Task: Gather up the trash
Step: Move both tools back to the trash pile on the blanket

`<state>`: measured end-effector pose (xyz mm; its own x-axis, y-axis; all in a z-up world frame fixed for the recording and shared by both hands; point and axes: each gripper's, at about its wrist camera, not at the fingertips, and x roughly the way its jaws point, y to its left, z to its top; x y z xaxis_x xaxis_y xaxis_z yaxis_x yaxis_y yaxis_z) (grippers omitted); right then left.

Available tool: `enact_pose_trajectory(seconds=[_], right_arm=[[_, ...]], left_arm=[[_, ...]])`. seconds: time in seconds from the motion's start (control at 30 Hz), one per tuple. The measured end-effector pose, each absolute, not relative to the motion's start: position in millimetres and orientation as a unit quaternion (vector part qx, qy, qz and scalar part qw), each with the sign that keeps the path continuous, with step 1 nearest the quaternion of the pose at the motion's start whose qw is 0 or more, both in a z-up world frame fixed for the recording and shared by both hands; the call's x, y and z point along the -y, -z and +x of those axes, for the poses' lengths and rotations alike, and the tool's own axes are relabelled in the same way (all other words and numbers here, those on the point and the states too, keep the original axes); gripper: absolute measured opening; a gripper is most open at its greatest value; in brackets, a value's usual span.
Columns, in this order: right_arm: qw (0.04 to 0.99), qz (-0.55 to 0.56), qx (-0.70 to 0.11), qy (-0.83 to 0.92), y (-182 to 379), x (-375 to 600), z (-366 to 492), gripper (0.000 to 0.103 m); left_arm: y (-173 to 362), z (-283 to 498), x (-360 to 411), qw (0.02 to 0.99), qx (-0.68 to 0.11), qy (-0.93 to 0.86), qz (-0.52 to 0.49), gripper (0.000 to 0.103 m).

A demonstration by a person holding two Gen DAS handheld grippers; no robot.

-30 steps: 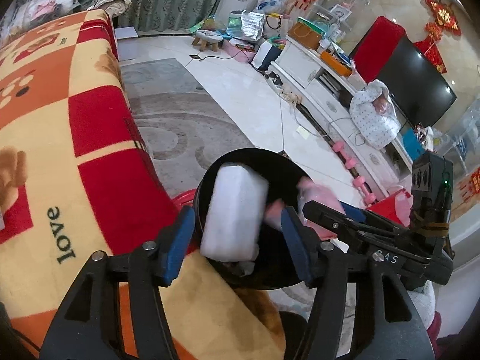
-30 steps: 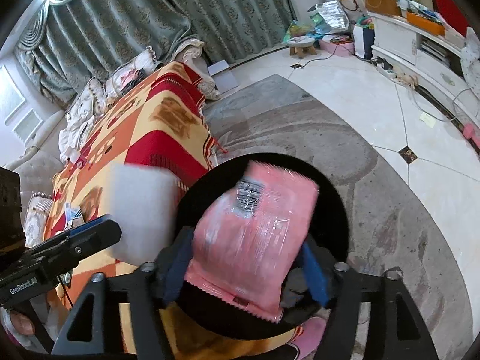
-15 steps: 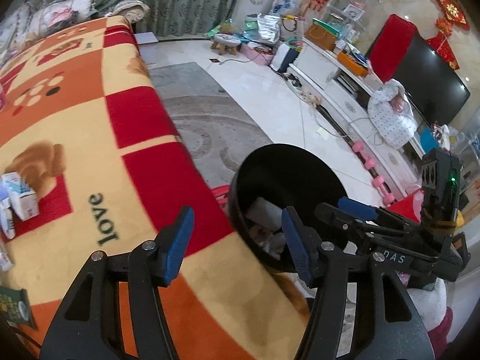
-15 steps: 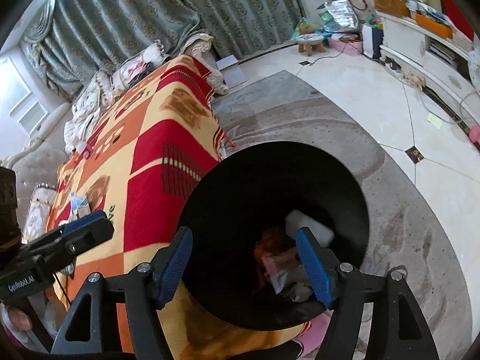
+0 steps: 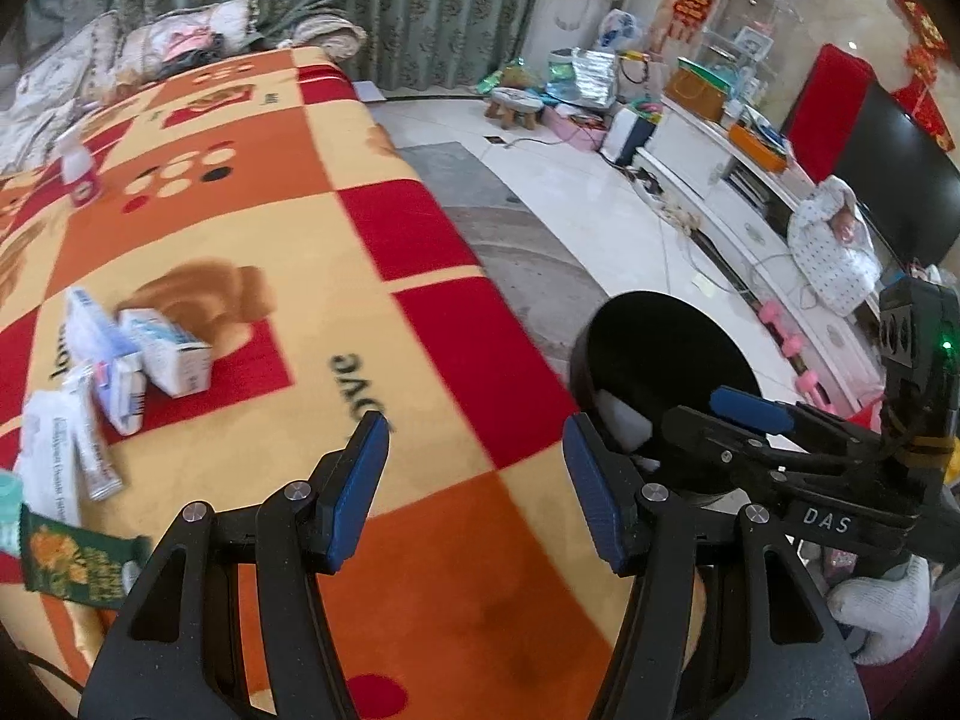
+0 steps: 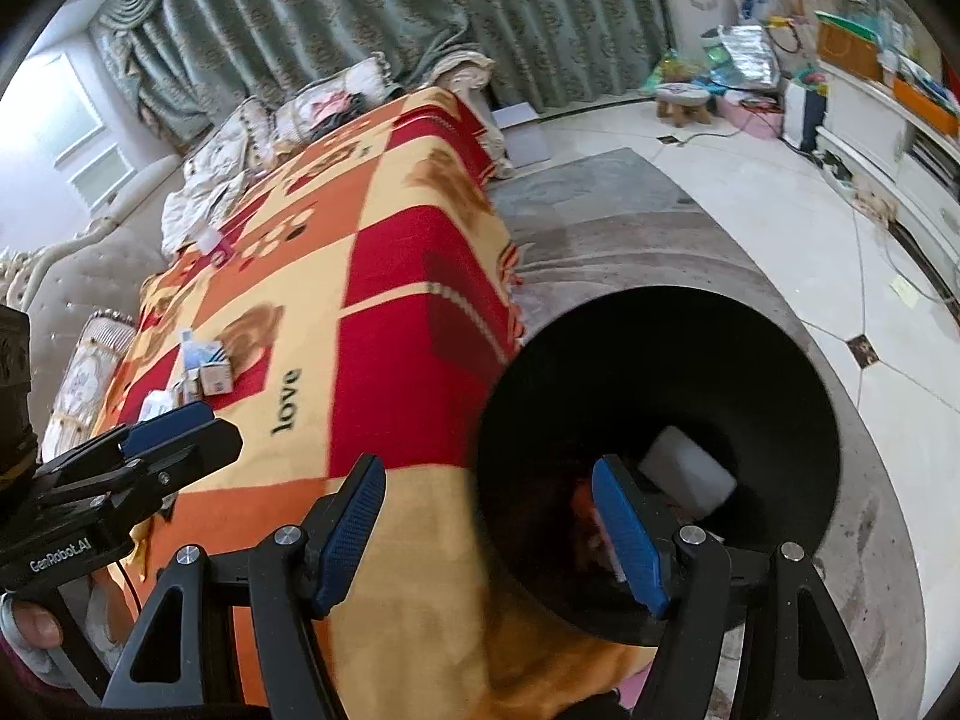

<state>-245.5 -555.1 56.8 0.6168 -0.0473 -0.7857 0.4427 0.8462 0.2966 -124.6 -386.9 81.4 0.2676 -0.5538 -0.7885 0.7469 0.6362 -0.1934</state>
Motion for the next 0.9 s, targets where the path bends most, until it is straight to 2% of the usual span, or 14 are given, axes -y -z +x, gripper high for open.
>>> enact_pose_trajectory(seconds=[0.9], right_arm=[[0.873, 0.183, -0.451, 0.039, -54, 444, -171, 0.069]], left_arm=[[-84, -90, 267, 0.832, -0.445, 0.322, 0.081, 0.059]])
